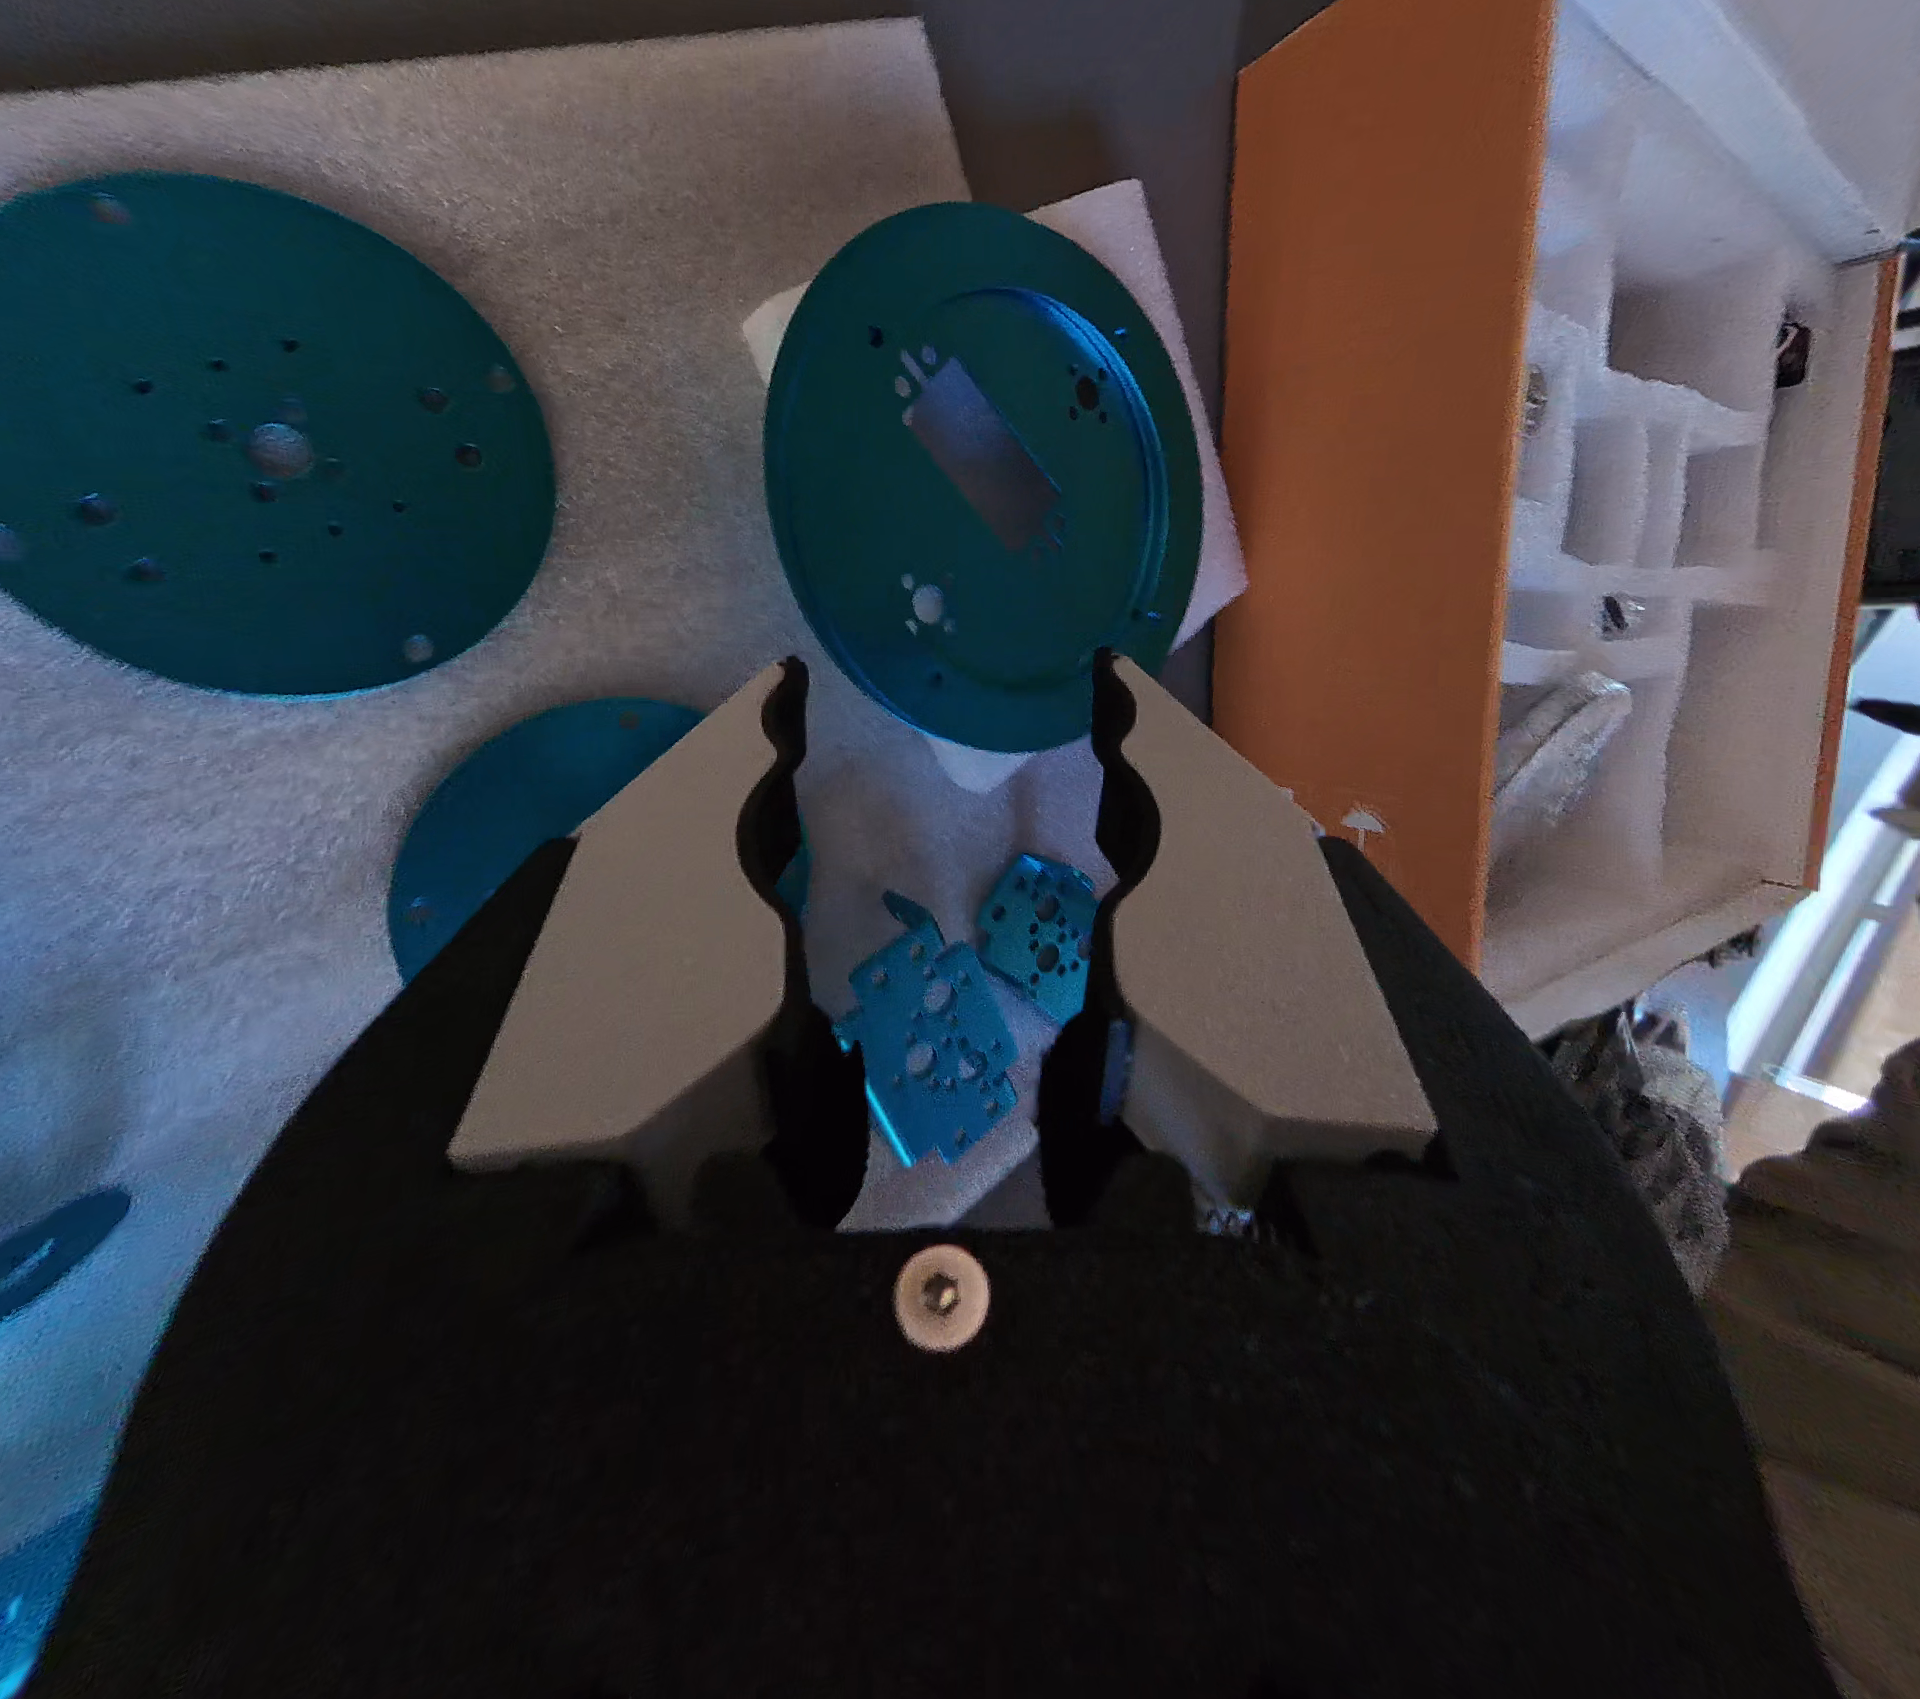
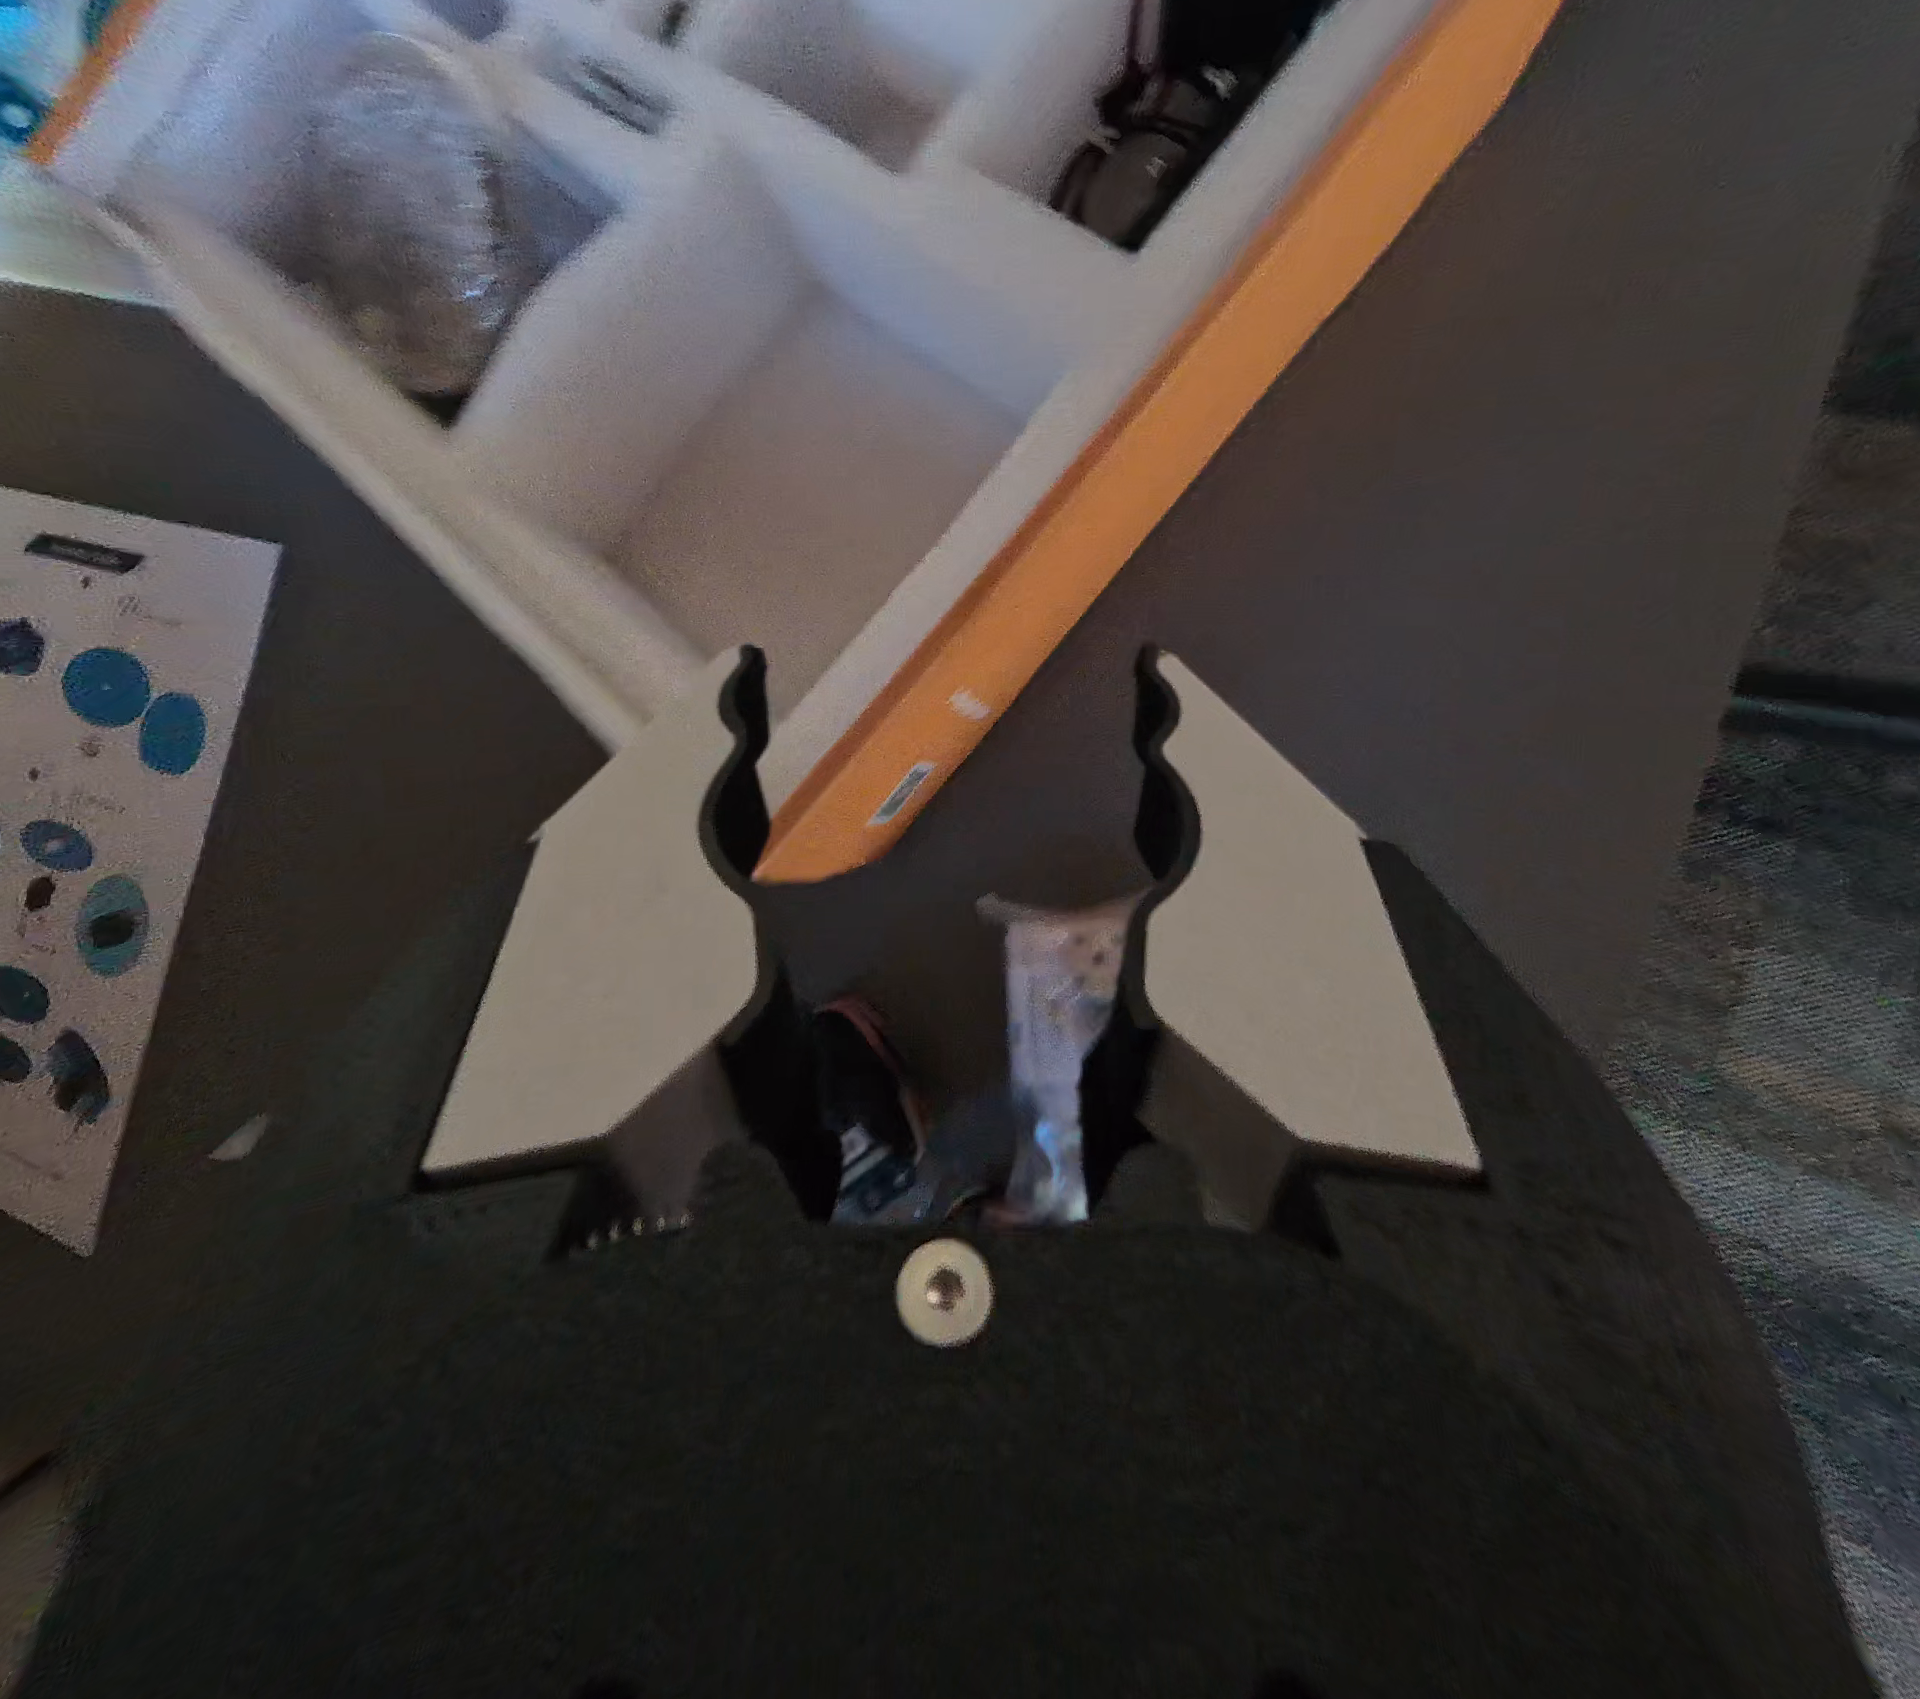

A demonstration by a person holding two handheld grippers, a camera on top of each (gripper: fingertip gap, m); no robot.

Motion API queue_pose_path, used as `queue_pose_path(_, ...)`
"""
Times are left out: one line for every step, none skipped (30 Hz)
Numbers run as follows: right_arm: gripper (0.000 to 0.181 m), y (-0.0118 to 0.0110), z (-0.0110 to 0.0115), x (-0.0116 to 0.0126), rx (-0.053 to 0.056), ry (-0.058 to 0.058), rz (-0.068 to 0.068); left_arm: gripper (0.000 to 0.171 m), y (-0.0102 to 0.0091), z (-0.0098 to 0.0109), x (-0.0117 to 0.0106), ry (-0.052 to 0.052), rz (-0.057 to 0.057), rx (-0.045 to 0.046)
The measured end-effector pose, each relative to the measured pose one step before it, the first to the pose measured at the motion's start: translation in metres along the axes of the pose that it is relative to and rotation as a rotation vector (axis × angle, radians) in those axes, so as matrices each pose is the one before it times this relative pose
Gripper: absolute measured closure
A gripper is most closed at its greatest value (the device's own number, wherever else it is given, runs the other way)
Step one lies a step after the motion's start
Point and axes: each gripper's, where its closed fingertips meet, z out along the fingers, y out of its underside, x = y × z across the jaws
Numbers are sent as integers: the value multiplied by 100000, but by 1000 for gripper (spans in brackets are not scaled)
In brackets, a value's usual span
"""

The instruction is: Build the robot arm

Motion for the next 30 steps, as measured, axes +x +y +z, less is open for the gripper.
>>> queue_pose_path(123,44,1179,334,-3469,-4573,2878,117,96,-777,255,-1497,1545,1714)
queue_pose_path(131,23,980,-252,-3426,-5980,2419,117,242,-1003,-51,-4095,2676,974)
queue_pose_path(142,184,875,-223,-3905,-3665,-111,117,227,-1278,-178,-5560,3182,1358)
queue_pose_path(140,235,683,628,-4167,3456,-2547,118,107,-1414,139,-4528,3887,3341)
queue_pose_path(142,73,513,370,-2844,2177,-4949,118,267,-1320,793,-1572,4204,3563)
queue_pose_path(143,-69,292,189,-1900,78,-341,118,623,-984,1624,2335,3343,2186)
queue_pose_path(147,-176,63,307,-1924,-463,1366,118,935,-453,2467,6094,2474,1026)
queue_pose_path(149,-367,3,588,-423,979,-743,118,1185,213,3209,9620,1948,-133)
queue_pose_path(152,-614,-19,855,2222,1876,-237,119,1430,880,3302,10400,1180,-1720)
queue_pose_path(154,-656,-9,1006,2564,1881,1013,119,1460,1309,2389,6069,1031,-2914)
queue_pose_path(155,-566,40,904,1610,1327,215,119,1079,1455,1518,1880,2262,-1749)
queue_pose_path(157,-458,49,735,667,529,52,119,659,1390,1062,98,2766,-102)
queue_pose_path(157,-326,35,496,-476,-626,788,119,432,1300,759,-843,1746,34)
queue_pose_path(157,-232,53,345,-659,-954,218,120,239,1205,634,-928,1097,30)
queue_pose_path(158,-248,-10,432,-125,196,-433,113,5,1015,277,-2662,1288,610)
queue_pose_path(159,-283,-106,587,594,1387,-817,110,-145,771,169,-2387,1217,449)
queue_pose_path(160,-263,-120,643,734,1240,-916,110,-199,560,308,-316,-457,295)
queue_pose_path(161,-172,-100,596,252,150,-427,109,-224,435,273,103,-1484,761)
queue_pose_path(161,-170,-58,556,328,-855,939,109,-221,408,260,-309,-357,1152)
queue_pose_path(160,-208,-55,566,528,-1180,1581,109,-217,414,286,-613,621,789)
queue_pose_path(160,-238,-18,496,337,-1396,1132,109,-176,394,258,-703,284,-229)
queue_pose_path(159,-242,-6,467,-12,-1113,287,110,-181,337,236,-623,-428,-719)
queue_pose_path(159,-280,2,507,-785,-432,-113,109,-151,324,293,-396,-598,-699)
queue_pose_path(159,-365,29,533,-1114,-17,-1137,109,-94,319,332,-343,-155,-625)
queue_pose_path(160,-383,62,462,-816,-92,-406,110,-20,282,297,-558,284,-632)
queue_pose_path(160,-322,88,255,-543,-806,1248,110,48,134,195,-917,419,-968)
queue_pose_path(159,-158,84,53,-747,-1044,620,111,103,-124,106,-1136,881,-1248)
queue_pose_path(159,-87,-28,-31,-260,-502,202,111,191,-507,178,-147,1226,-855)
queue_pose_path(158,-184,-187,-111,1191,-71,-1273,111,292,-1024,285,894,933,111)
queue_pose_path(156,-290,-475,-218,3021,318,-2296,111,395,-1587,317,1084,1060,1076)
